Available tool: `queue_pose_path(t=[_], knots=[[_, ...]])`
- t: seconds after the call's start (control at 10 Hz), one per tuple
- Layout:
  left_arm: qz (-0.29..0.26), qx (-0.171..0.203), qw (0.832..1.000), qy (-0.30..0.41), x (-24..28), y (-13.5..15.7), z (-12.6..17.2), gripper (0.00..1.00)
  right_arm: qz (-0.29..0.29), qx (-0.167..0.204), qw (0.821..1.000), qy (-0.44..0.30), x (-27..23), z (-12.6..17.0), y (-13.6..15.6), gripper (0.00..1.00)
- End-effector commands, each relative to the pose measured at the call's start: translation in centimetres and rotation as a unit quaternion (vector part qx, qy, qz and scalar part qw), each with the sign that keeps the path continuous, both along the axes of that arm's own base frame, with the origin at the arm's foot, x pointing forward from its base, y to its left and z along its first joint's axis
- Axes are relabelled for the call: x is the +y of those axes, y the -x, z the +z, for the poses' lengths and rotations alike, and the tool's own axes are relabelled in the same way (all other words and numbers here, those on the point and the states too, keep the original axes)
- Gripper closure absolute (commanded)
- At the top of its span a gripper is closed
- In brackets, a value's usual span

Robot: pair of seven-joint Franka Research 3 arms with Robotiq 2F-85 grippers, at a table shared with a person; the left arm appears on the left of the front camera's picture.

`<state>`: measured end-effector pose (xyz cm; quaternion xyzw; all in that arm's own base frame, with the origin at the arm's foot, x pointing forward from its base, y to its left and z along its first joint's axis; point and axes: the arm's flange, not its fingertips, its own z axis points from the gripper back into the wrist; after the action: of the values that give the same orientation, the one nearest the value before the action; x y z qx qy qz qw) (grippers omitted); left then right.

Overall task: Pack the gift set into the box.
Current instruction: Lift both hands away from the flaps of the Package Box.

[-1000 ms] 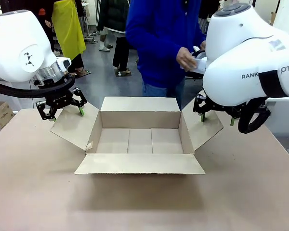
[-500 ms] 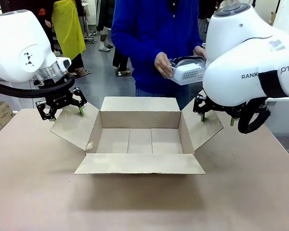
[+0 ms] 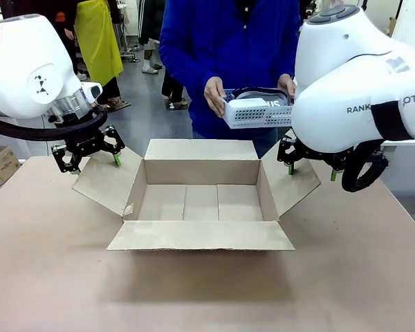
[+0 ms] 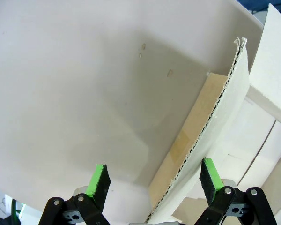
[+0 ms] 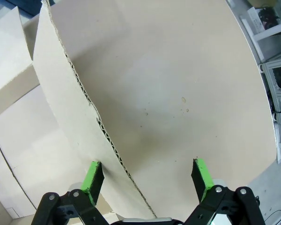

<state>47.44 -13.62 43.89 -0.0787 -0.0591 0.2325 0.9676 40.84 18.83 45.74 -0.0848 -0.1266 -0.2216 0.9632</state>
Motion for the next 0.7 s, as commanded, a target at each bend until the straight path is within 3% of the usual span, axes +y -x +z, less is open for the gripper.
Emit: queue_pose_path(t=[0.0, 0.6], knots=[[0.008, -0.001, 1.000, -0.007, -0.03, 0.10, 0.23, 0.00, -0.002, -0.006, 1.000, 0.012, 0.05, 0.18, -0.53, 0.00], [0.008, -0.001, 1.000, -0.007, -0.03, 0.10, 0.23, 0.00, -0.002, -0.006, 1.000, 0.012, 0.05, 0.18, -0.53, 0.00]])
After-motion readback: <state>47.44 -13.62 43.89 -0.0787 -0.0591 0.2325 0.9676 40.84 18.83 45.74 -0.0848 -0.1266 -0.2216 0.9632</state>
